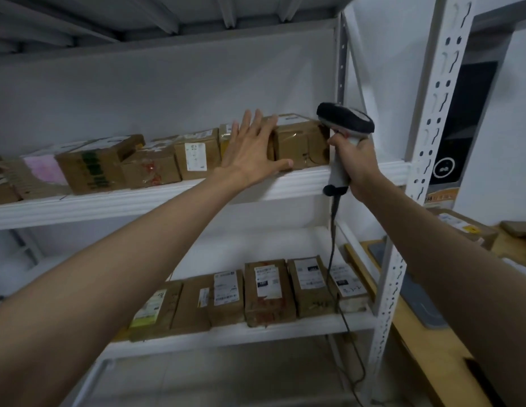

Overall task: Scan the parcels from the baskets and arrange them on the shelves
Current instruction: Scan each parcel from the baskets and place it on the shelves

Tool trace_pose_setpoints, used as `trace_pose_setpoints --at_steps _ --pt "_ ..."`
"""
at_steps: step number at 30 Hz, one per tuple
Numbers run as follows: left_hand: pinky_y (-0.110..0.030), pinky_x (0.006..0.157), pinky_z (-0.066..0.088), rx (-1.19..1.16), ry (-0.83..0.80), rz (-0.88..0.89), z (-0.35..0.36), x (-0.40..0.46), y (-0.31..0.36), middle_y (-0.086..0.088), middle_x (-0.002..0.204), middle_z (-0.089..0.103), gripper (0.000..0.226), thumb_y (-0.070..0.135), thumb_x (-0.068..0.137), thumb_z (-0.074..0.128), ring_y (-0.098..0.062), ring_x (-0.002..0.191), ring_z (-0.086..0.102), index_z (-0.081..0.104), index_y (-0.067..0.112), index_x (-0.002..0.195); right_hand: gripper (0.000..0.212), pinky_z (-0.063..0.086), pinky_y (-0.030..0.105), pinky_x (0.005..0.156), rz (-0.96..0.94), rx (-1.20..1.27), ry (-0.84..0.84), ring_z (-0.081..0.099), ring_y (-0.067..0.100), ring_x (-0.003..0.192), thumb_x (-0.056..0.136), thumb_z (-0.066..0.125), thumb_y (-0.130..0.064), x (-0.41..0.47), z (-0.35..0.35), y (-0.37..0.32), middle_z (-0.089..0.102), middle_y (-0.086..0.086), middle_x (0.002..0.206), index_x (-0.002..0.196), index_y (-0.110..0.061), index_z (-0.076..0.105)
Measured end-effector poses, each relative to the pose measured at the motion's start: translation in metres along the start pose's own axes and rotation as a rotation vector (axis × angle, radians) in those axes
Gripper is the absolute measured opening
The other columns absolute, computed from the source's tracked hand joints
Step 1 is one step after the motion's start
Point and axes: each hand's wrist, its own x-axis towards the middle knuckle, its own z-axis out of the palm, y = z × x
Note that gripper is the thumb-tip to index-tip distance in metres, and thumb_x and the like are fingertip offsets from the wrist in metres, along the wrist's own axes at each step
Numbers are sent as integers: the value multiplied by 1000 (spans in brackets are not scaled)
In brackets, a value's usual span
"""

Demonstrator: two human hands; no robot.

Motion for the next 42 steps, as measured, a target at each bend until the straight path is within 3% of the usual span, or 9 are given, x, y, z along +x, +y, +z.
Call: trace_pose_setpoints --at_steps 4,7,10,14,18,26,34,39,42 --pt "-48 125 17 -138 196 128 -2 -37 9 -16 162 26 72 45 90 67 -32 152 20 38 16 150 36 47 16 90 -176 -77 117 55 12 109 89 65 -12 -44 3 18 57 5 125 118 -24 48" --pt "-41 96 44 -188 397 265 15 -69 21 -16 129 53 42 29 87 63 -29 117 52 59 7 123 30 55 25 82 -282 -151 156 60 24 103 82 64 -7 -83 -3 38 58 20 119 105 -22 54" --pt "-34 79 40 -265 433 324 52 -105 36 -14 108 58 26 22 85 61 -27 96 55 62 6 107 38 60 35 68 -119 -297 60 70 26 88 88 60 -3 -114 -19 64 67 20 110 125 -4 56" --pt "-37 73 43 -468 233 390 119 -158 59 -13 102 55 18 13 84 61 -26 88 53 58 4 101 27 61 41 62 197 -575 -135 68 27 69 93 57 -7 -161 -53 103 69 16 94 120 -4 59" --pt "-34 59 43 -649 4 427 186 -217 92 -9 98 53 14 12 89 58 -19 79 49 57 3 99 19 54 27 48 549 -694 -212 61 14 49 94 57 -7 -212 -95 144 68 11 78 112 -5 64" --pt "-32 63 43 -887 -456 334 319 -373 146 7 88 46 12 21 88 54 -8 74 45 49 13 96 12 54 33 55 897 -706 -6 61 14 54 94 61 -11 -358 -177 282 67 10 80 105 -8 63" --pt "-31 69 35 -711 -967 23 465 -551 132 -8 101 58 23 17 87 67 -28 90 59 54 7 104 14 48 23 43 1213 -571 268 57 12 48 90 66 -8 -516 -217 462 60 4 68 103 -3 66" --pt "-43 81 50 -473 -1199 -114 554 -626 116 -13 126 51 48 27 83 74 -33 108 58 51 8 120 15 47 27 46 1319 -450 288 54 9 42 90 64 -3 -571 -213 575 60 3 66 80 -12 57" --pt "-43 90 49 -420 -1286 -154 604 -657 114 -14 139 43 64 30 84 76 -32 122 51 44 8 135 6 51 28 51 1354 -391 221 60 10 50 90 65 -4 -588 -210 636 63 6 73 95 -5 61"
